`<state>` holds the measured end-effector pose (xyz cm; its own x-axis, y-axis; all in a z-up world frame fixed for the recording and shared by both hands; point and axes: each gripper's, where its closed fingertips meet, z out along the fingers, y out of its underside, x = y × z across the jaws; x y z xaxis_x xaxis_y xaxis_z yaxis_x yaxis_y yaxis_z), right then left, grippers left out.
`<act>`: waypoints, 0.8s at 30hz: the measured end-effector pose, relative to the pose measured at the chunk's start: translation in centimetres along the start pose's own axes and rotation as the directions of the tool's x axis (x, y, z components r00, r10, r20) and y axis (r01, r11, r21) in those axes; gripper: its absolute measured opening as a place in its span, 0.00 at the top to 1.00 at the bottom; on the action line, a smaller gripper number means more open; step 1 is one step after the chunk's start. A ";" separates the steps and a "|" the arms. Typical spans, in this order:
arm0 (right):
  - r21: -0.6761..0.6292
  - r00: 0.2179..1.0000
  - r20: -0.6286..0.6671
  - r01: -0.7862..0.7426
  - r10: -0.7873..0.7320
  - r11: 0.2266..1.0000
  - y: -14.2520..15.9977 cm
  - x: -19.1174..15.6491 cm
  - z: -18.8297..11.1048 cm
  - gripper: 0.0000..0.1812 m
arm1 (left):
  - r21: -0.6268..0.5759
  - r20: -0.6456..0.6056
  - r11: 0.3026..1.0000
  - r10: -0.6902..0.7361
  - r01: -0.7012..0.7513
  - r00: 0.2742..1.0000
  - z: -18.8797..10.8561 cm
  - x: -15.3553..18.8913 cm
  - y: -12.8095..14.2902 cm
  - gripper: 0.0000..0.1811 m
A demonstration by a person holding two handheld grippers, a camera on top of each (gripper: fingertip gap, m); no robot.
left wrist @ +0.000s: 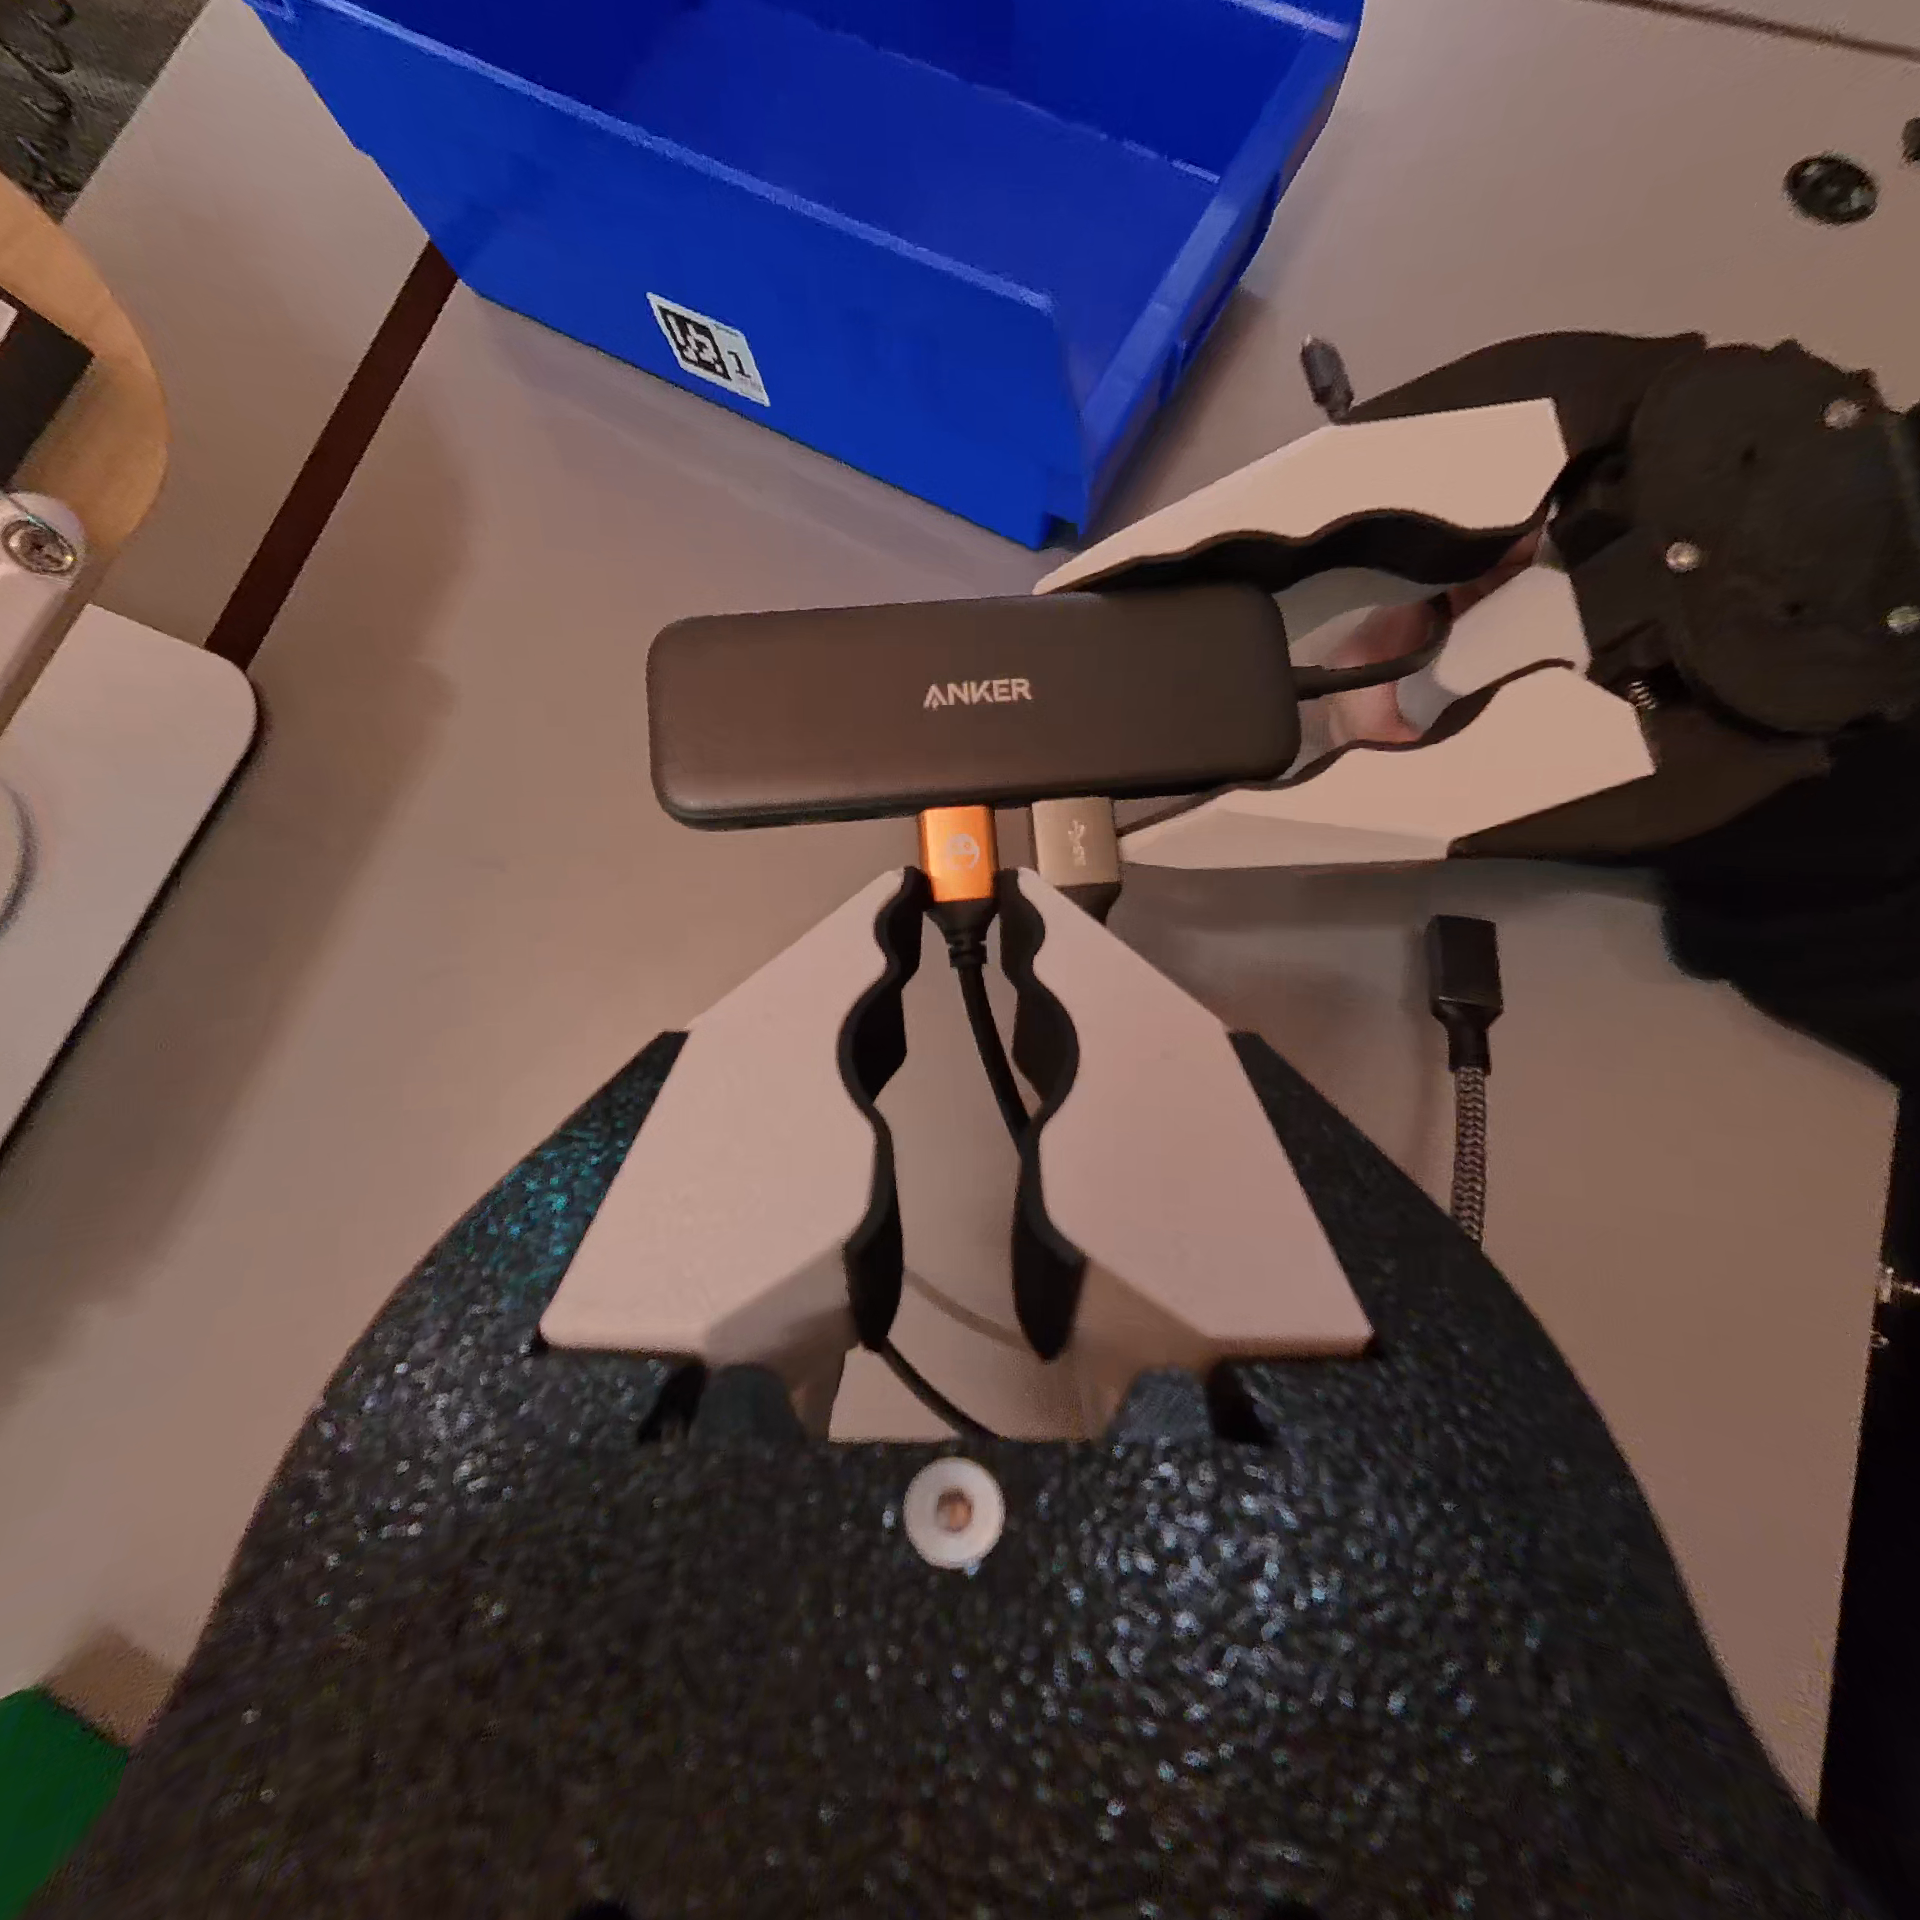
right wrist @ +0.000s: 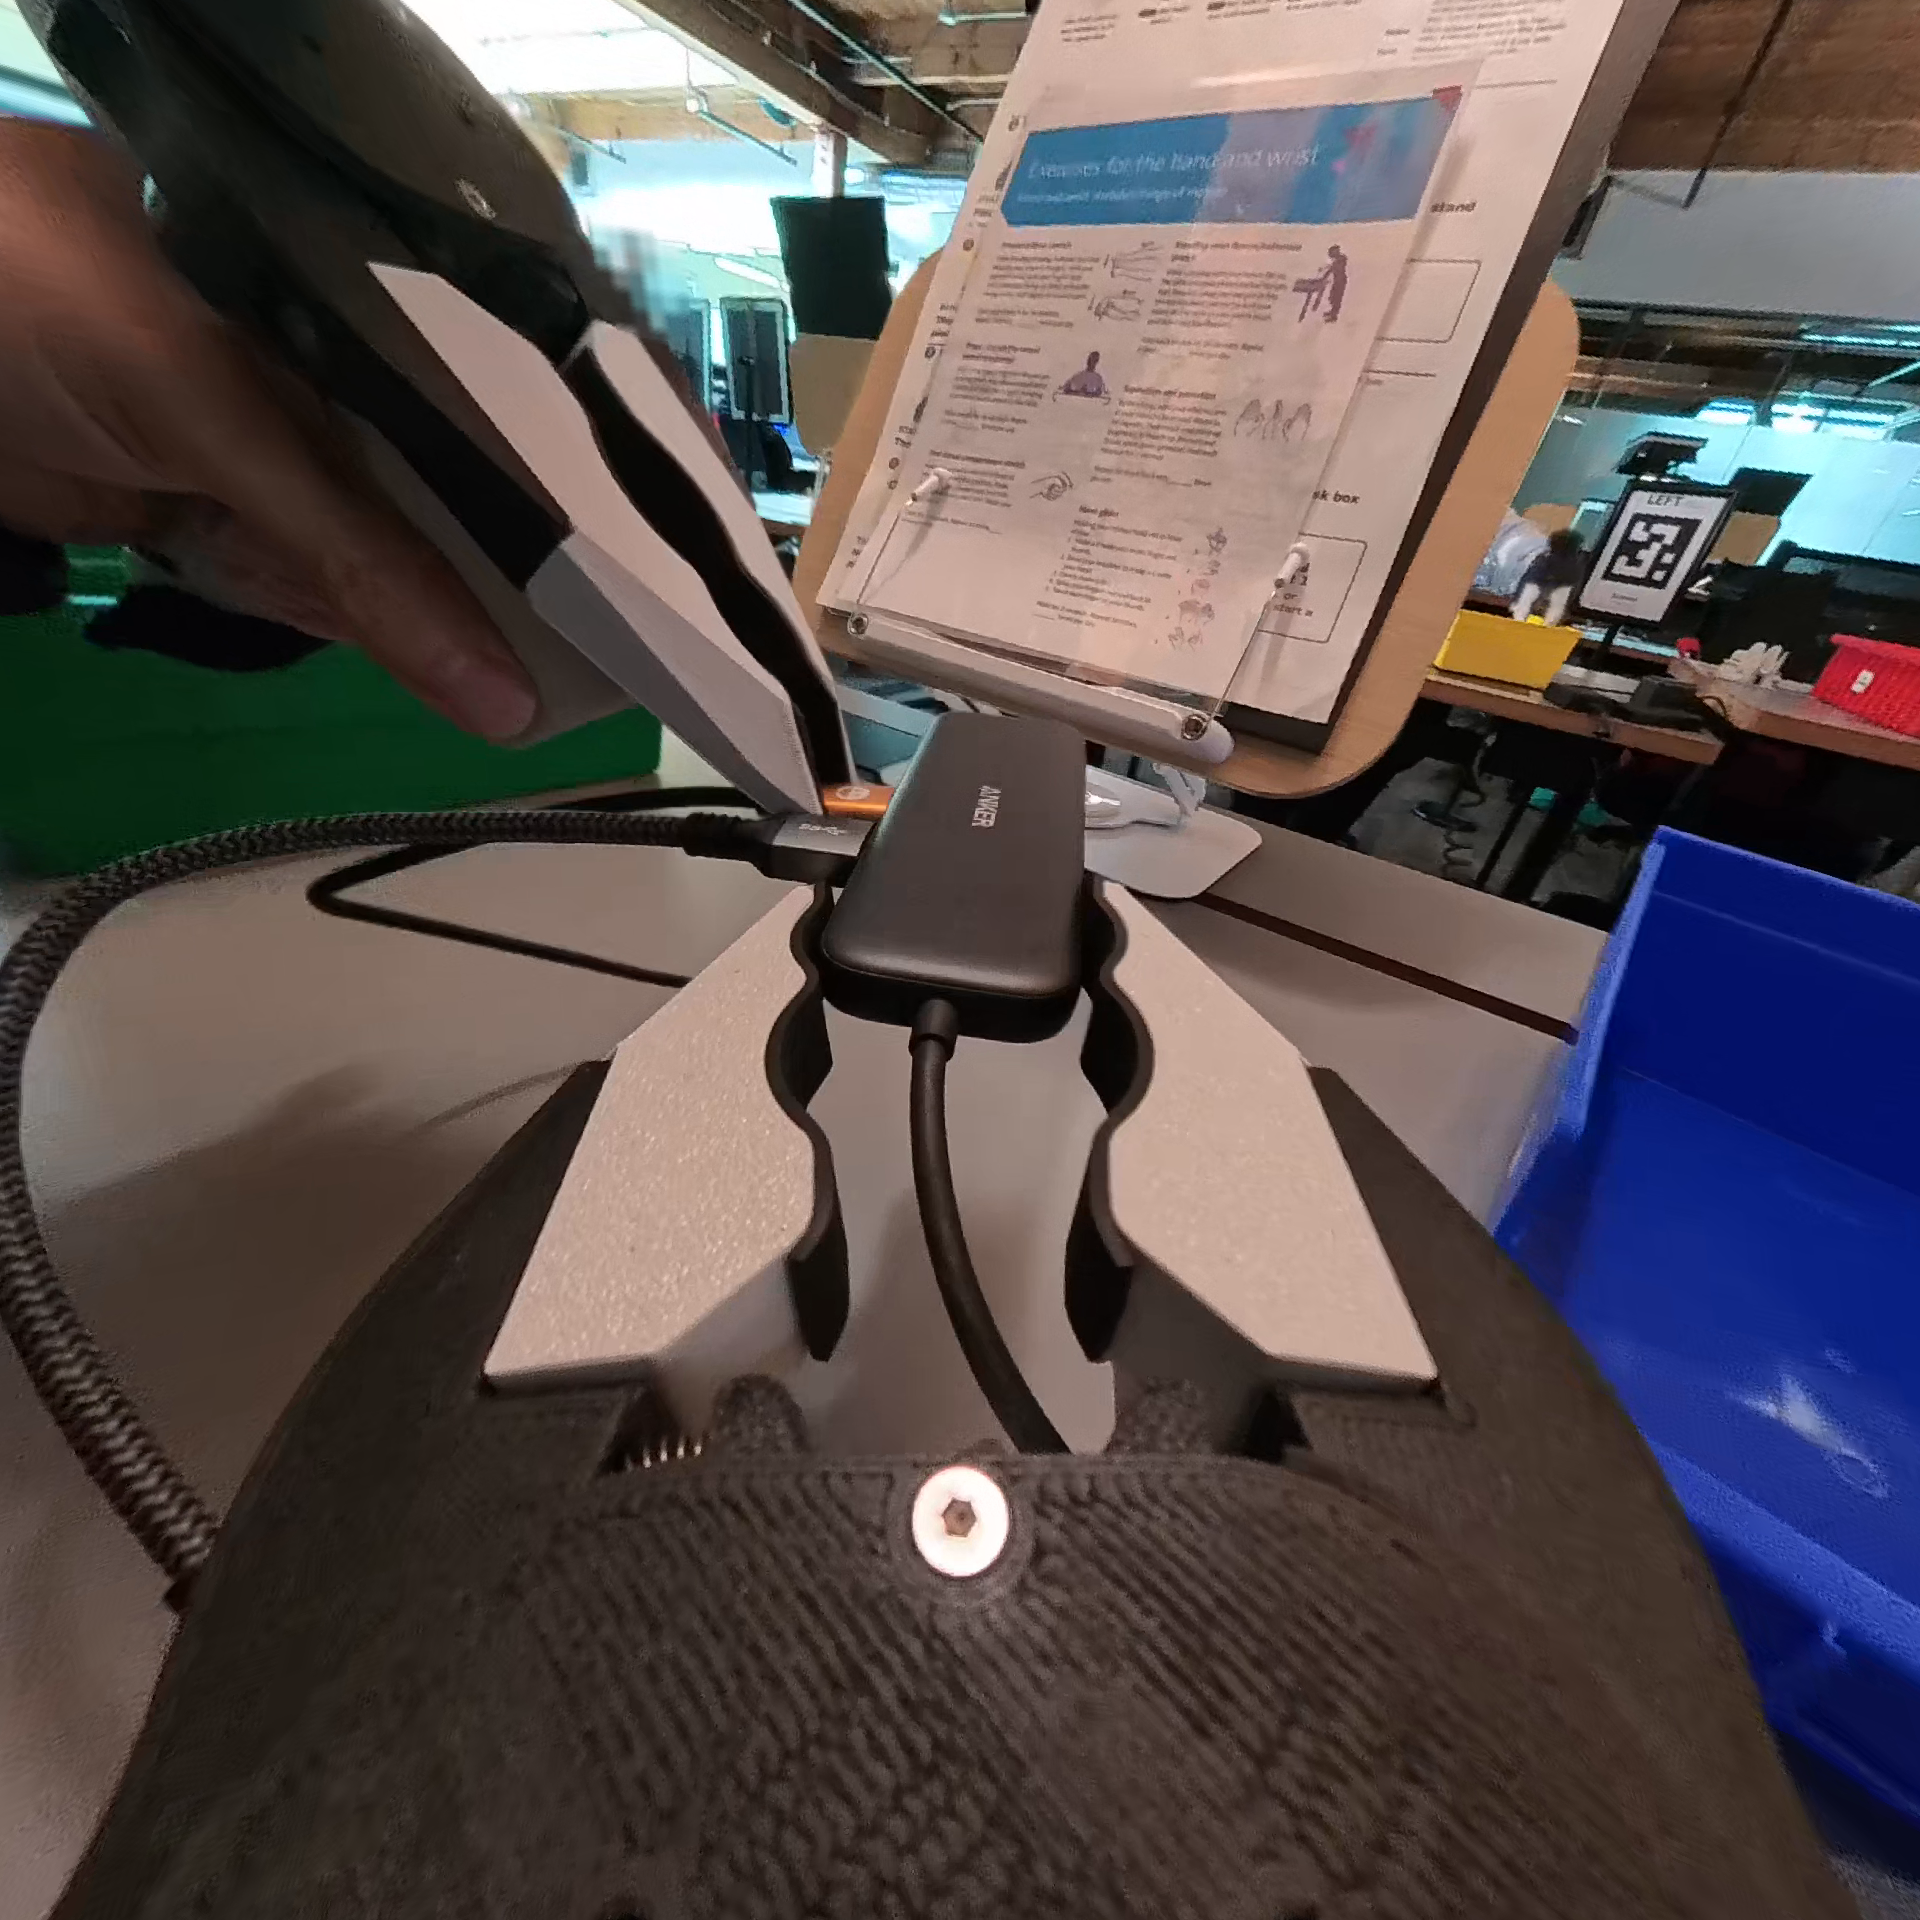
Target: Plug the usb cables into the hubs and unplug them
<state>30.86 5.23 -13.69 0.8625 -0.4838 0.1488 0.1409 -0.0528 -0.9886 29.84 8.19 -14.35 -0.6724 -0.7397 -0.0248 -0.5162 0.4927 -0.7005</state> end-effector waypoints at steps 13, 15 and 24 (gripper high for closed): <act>0.108 0.997 -0.077 0.039 -0.030 0.993 -3.5 1.5 -1.3 0.75 | 0.287 0.072 0.955 -0.098 0.073 0.993 -6.0 -2.5 -2.9 0.81; 0.103 0.989 -0.139 0.069 -0.055 0.992 -5.0 3.1 -2.5 0.75 | 0.338 0.168 0.937 -0.155 0.091 0.974 -8.3 -4.6 -2.7 0.79; 0.126 0.862 -0.495 0.198 -0.111 0.972 -15.3 12.8 -11.1 0.75 | 0.310 0.209 0.946 -0.159 0.089 0.965 -10.4 -5.8 -0.7 0.79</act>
<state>34.35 -9.88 3.11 0.4870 -0.8434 0.2270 0.3687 -0.0370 -0.9288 28.57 16.89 -6.36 -0.4554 -0.8882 -0.0616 -0.3837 0.2582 -0.8866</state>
